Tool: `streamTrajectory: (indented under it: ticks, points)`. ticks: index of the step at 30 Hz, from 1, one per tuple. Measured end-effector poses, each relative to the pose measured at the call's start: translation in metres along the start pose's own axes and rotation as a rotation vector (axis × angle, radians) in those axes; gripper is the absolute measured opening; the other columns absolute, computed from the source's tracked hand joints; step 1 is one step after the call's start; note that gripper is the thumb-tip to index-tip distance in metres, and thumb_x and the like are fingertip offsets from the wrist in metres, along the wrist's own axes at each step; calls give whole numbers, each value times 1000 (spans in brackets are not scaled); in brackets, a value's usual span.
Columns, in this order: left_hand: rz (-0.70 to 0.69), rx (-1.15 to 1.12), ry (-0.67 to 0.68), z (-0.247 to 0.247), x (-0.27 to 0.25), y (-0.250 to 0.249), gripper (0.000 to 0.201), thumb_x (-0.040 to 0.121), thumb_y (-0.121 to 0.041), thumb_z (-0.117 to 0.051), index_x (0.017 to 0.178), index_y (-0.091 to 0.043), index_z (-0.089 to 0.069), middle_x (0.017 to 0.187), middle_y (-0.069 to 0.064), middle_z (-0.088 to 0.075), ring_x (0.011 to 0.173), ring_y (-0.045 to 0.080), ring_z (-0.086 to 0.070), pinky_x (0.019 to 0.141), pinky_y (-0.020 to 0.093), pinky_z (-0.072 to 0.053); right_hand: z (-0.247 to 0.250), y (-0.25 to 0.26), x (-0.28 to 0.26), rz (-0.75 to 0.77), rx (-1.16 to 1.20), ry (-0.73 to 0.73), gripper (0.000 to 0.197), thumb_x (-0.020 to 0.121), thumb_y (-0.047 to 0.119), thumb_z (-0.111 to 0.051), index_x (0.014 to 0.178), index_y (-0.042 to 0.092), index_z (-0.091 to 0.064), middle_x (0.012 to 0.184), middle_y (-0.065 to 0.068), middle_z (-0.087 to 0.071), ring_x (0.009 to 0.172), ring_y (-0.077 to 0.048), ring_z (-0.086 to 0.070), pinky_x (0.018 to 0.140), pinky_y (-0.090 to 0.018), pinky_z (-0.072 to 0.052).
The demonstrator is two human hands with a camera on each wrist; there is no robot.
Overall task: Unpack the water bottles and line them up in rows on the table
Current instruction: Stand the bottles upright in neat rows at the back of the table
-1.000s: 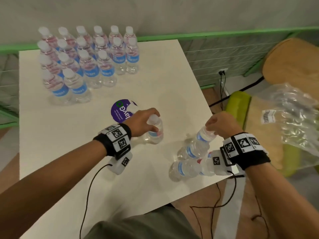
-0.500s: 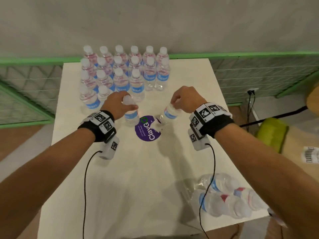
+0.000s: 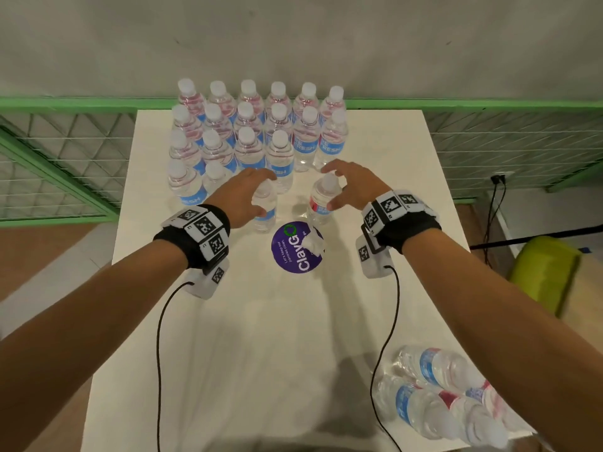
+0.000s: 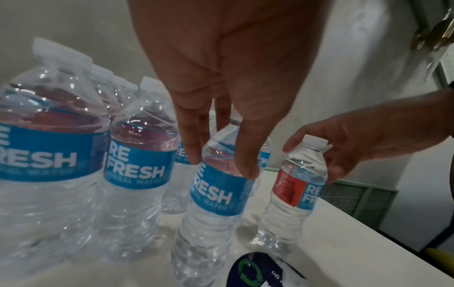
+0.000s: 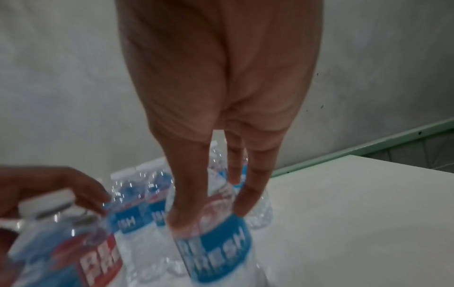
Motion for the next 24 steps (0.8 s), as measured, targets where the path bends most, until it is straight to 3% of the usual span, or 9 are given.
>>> streamTrajectory:
  ticks: [4, 7, 9, 12, 16, 19, 22, 24]
  points:
    - [5, 27, -33, 4, 4, 1, 59, 81, -9, -69, 132, -21, -41, 137, 6, -43, 119, 26, -46, 95, 35, -38, 1, -3, 1, -29, 148, -149, 56, 69, 15, -80, 117, 10, -52, 104, -5, -58, 93, -23, -54, 81, -34, -44]
    - [9, 67, -62, 7, 7, 1, 65, 84, -11, -66, 140, -20, -33, 143, 5, -38, 127, 26, -41, 100, 39, -38, -6, -3, 5, -22, 195, -196, 66, 68, 17, -81, 125, 10, -48, 117, -14, -57, 106, -29, -55, 92, -41, -46]
    - [1, 111, -72, 8, 9, 2, 68, 84, -14, -66, 142, -19, -29, 144, 7, -38, 129, 27, -38, 101, 43, -39, -18, -12, 10, -65, 219, -138, 82, 65, 14, -83, 134, 14, -38, 126, -15, -52, 113, -30, -52, 99, -44, -44]
    - [-27, 176, -68, 7, 12, 0, 68, 85, -15, -65, 143, -17, -29, 142, 9, -39, 129, 28, -37, 100, 43, -40, -35, -29, 18, -111, 163, -74, 79, 69, 12, -80, 136, 11, -37, 132, -12, -53, 121, -29, -51, 98, -33, -40]
    - [-53, 245, -77, 9, 16, -2, 66, 85, -15, -65, 141, -14, -31, 138, 13, -42, 125, 30, -42, 97, 40, -39, -34, -38, 28, -142, 363, -183, 60, 74, 12, -77, 127, 13, -48, 127, -8, -58, 115, -23, -55, 88, -27, -39]
    - [-75, 310, -109, 14, 20, -3, 66, 83, -16, -67, 140, -12, -33, 133, 16, -47, 119, 33, -46, 97, 41, -38, -30, -33, 39, -121, 427, -227, 61, 75, 14, -76, 129, 14, -47, 125, -10, -58, 111, -27, -58, 88, -29, -43]
    - [-98, 427, -170, 20, 22, -3, 66, 81, -21, -70, 138, -13, -38, 130, 14, -51, 121, 33, -44, 103, 42, -29, -28, -31, 47, -98, 462, -242, 70, 74, 9, -76, 134, 13, -40, 128, -10, -54, 107, -26, -60, 86, -27, -43]
    - [-87, 523, -209, 24, 21, -1, 66, 80, -27, -70, 138, -15, -38, 128, 13, -53, 123, 33, -42, 105, 46, -23, -28, -33, 51, -88, 449, -253, 65, 76, 6, -73, 133, 13, -42, 130, -10, -54, 100, -25, -62, 87, -28, -45]
Point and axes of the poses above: each hand's wrist, its own x-axis towards the middle knuckle, its own z-axis out of the back of the hand, y = z × x, the point moved 10 cm from there along x, towards the middle knuckle
